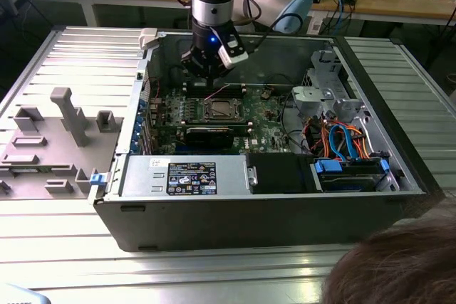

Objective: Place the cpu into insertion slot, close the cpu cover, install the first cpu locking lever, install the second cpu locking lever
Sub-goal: 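Install the first cpu locking lever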

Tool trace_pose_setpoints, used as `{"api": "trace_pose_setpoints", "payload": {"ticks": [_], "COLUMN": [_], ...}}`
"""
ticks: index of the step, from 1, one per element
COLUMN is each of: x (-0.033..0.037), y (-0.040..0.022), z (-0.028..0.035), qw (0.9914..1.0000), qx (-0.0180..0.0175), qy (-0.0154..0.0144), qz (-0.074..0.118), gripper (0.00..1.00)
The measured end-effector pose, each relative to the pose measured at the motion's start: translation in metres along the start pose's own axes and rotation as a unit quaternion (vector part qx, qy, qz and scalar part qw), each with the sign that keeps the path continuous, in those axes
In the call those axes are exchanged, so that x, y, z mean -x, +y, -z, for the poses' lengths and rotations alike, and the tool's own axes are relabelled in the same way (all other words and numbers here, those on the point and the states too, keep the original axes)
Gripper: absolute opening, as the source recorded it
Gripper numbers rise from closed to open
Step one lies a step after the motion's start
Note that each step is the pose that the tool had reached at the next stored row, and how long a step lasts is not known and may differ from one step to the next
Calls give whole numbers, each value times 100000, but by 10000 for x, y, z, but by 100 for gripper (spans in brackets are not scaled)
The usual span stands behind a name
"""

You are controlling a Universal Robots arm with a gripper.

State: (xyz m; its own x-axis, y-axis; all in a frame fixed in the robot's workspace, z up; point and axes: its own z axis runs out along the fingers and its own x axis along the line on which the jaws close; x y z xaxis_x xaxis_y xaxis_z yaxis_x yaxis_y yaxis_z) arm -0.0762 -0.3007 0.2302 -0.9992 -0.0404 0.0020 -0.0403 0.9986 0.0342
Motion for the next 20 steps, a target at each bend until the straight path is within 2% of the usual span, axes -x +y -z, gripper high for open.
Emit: {"api": "trace_pose_setpoints", "payload": {"ticks": [20], "x": [16], "y": [-2], "z": [-51], "qw": [100000], "qx": [1], "qy": [-4], "qz": [1], "gripper": [11]}}
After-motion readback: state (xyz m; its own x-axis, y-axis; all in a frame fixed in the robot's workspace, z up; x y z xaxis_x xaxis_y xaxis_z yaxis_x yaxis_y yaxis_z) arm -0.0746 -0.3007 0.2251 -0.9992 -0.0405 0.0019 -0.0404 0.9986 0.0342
